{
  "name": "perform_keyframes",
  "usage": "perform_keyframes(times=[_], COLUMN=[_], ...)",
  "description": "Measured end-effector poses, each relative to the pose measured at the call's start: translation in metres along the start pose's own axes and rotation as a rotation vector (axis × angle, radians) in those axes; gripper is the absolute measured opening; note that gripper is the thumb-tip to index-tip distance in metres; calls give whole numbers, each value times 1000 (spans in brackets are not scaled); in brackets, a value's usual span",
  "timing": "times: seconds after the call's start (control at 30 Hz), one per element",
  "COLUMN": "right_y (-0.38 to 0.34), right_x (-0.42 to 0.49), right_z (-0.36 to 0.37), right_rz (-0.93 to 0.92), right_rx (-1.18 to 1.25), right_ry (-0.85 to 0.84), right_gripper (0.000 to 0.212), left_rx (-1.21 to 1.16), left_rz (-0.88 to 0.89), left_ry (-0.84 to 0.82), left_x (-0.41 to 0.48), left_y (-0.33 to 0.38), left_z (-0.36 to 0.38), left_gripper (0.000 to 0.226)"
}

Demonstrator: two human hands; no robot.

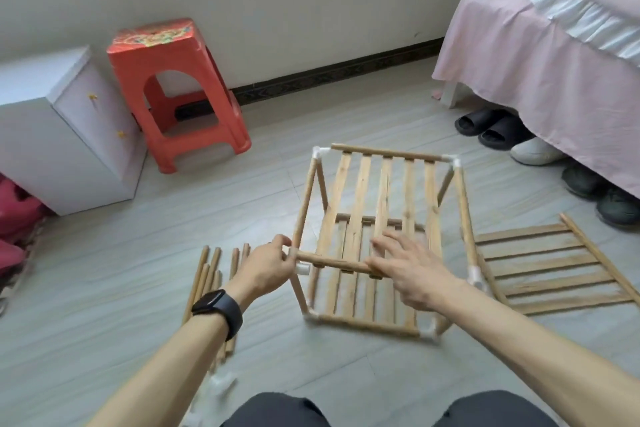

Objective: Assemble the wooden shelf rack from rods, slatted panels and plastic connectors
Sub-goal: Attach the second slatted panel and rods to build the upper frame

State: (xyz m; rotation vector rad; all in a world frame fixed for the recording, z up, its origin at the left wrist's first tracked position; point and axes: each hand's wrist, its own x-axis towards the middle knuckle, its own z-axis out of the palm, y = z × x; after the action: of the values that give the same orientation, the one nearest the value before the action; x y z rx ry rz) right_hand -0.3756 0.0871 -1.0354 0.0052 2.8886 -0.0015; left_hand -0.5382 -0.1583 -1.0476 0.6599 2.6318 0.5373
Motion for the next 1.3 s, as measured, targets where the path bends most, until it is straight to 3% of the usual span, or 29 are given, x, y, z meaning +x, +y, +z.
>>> perform_keyframes(times=[0.13, 0.2, 0.27, 0.33, 0.37, 0.5, 0.57, 0.67, 0.77, 0.87, 1.13, 1.23, 1.3], right_y=[39, 56, 69, 74, 72, 43, 15, -34, -74, -101, -133, -136, -128], right_x=[-10, -19, -27, -30, -31, -18, -6, 14, 43, 71, 89, 84, 85], right_z=[-4, -5, -10, -17, -21, -44, -54, -62, -59, -48, -28, -16, -18], right_rz=[208, 300, 334, 357, 374, 369, 307, 196, 153, 162, 163, 198, 162], right_rx=[-26, 22, 61, 95, 110, 246, 371, 577, 596, 552, 537, 548, 630], right_ry=[54, 40, 10, -40, -65, 70, 143, 96, -26, -210, -223, -87, -91], right_gripper=[46, 40, 33, 25, 22, 26, 28, 34, 52, 74, 56, 43, 42], left_rx=[-122, -109, -158, -237, -267, -505, -566, -632, -783, -824, -666, -582, -589], left_rz=[92, 156, 127, 1, -64, -138, -120, -201, -315, -359, -238, -157, -132], left_ry=[-426, -334, 8, 275, 297, 50, -25, 88, 231, 189, 148, 140, 160], left_x=[-37, -40, -37, -34, -31, -27, -28, -35, -52, -74, -101, -92, -87], left_y=[25, 25, 16, 2, -7, -20, -11, 4, 13, 8, 4, -2, -2], left_z=[-1, -5, -16, -27, -27, -15, 0, 33, 54, 68, 77, 73, 72], left_gripper=[43, 32, 28, 38, 48, 82, 70, 38, 41, 37, 27, 15, 15])
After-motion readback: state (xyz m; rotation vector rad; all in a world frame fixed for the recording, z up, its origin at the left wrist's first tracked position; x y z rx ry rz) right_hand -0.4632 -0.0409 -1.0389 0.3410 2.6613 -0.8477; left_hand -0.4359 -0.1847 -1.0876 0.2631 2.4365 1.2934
